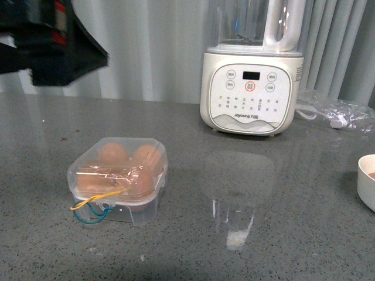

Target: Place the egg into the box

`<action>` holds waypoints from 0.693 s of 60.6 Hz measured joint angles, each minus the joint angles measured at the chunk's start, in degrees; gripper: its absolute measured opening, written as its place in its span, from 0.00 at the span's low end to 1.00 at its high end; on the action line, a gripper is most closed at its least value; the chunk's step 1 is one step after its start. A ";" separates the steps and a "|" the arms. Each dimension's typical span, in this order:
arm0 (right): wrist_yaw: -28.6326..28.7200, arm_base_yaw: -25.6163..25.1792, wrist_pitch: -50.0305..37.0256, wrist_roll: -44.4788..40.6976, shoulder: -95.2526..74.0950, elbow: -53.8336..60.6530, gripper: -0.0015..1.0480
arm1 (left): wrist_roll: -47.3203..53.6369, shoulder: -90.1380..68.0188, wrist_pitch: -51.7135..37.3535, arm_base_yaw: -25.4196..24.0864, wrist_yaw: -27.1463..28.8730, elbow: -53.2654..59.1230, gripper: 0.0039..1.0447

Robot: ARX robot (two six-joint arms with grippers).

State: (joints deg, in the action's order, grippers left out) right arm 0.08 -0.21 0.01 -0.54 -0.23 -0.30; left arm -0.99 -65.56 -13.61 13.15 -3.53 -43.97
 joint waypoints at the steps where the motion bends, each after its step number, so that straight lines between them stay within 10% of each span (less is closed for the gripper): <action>1: -0.02 0.00 0.00 0.00 0.00 0.00 0.93 | -0.24 0.74 0.39 -0.77 -0.04 0.00 0.94; 18: -0.02 0.02 0.00 0.00 0.00 0.00 0.93 | 2.71 16.22 8.55 -13.86 -3.06 4.55 0.94; 42: 0.00 0.00 0.00 0.00 0.00 0.00 0.93 | 5.68 28.13 13.88 -18.62 -5.99 15.56 0.94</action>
State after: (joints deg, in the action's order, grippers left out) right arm 0.08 -0.21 0.01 -0.54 -0.23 -0.30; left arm 4.69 -37.43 0.27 -5.48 -9.52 -28.40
